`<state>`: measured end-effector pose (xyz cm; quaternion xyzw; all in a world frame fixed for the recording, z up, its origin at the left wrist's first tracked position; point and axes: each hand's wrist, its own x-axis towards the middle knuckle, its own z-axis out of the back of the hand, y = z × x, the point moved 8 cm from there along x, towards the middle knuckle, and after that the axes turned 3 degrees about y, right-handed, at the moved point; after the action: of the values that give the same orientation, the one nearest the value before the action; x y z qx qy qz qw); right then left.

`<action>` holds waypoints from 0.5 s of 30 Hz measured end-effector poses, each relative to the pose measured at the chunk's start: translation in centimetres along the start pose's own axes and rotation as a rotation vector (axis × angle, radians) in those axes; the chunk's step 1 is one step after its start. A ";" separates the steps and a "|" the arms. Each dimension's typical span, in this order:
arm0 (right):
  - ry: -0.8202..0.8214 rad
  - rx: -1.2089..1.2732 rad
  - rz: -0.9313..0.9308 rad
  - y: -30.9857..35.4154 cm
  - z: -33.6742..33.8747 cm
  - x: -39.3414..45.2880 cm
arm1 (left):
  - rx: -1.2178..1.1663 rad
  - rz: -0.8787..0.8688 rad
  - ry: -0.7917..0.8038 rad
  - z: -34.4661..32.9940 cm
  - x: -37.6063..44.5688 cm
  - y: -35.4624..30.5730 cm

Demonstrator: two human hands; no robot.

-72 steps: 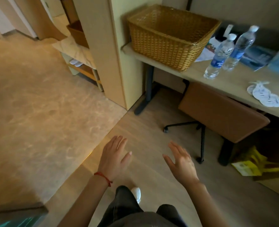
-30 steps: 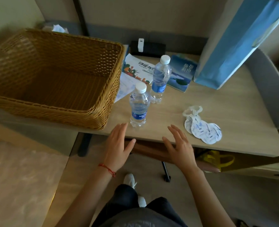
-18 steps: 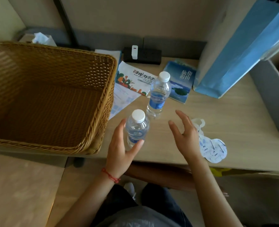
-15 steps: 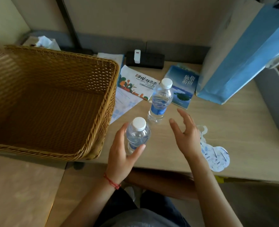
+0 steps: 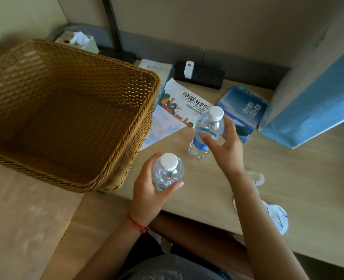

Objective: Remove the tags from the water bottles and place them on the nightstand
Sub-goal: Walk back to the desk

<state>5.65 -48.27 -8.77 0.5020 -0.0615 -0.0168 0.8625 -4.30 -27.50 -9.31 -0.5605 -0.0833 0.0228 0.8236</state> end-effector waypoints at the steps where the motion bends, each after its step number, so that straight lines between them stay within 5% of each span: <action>1: 0.011 0.025 -0.008 -0.2 -0.2 0.3 | -0.008 0.011 -0.003 -0.1 0.0 0.1; 15: 0.019 0.095 0.056 -0.6 -0.1 0.8 | 0.004 0.078 -0.062 0.1 0.3 0.2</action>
<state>6.45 -48.51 -9.25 0.5406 -0.0680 0.0150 0.8384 -3.99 -27.29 -9.44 -0.5605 -0.0867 0.0724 0.8204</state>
